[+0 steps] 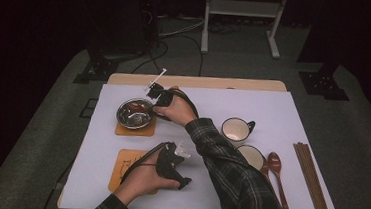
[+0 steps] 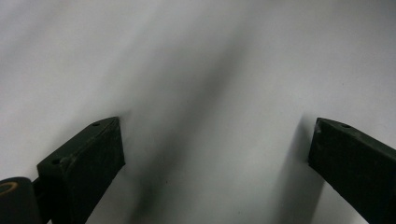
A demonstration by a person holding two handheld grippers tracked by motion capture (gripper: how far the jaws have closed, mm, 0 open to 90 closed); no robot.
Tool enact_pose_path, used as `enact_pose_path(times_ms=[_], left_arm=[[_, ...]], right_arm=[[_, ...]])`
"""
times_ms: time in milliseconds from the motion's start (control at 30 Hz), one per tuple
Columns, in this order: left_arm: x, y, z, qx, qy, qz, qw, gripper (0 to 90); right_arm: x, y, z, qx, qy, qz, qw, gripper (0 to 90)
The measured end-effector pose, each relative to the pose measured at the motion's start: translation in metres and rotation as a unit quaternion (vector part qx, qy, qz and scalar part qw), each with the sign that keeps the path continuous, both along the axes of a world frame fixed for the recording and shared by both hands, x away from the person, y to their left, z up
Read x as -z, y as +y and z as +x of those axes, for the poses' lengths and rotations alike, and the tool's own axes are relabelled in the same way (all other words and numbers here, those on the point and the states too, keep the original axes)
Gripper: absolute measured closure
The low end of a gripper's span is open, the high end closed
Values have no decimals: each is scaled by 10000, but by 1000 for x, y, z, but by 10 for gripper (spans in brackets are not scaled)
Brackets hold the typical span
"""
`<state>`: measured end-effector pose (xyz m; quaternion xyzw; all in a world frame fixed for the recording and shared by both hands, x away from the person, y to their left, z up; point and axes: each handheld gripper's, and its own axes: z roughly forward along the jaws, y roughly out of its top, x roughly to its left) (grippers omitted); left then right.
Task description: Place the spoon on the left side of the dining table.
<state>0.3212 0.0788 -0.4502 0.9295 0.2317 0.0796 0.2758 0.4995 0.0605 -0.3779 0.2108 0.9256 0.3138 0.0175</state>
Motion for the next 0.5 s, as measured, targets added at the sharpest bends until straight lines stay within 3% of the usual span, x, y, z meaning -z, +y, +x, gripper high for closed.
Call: enact_pose_path(times_ms=[500], left_arm=[[0, 0, 0, -18, -1, -10, 10000, 20]], right_arm=[[9, 7, 0, -24, 6, -67, 10000, 805]])
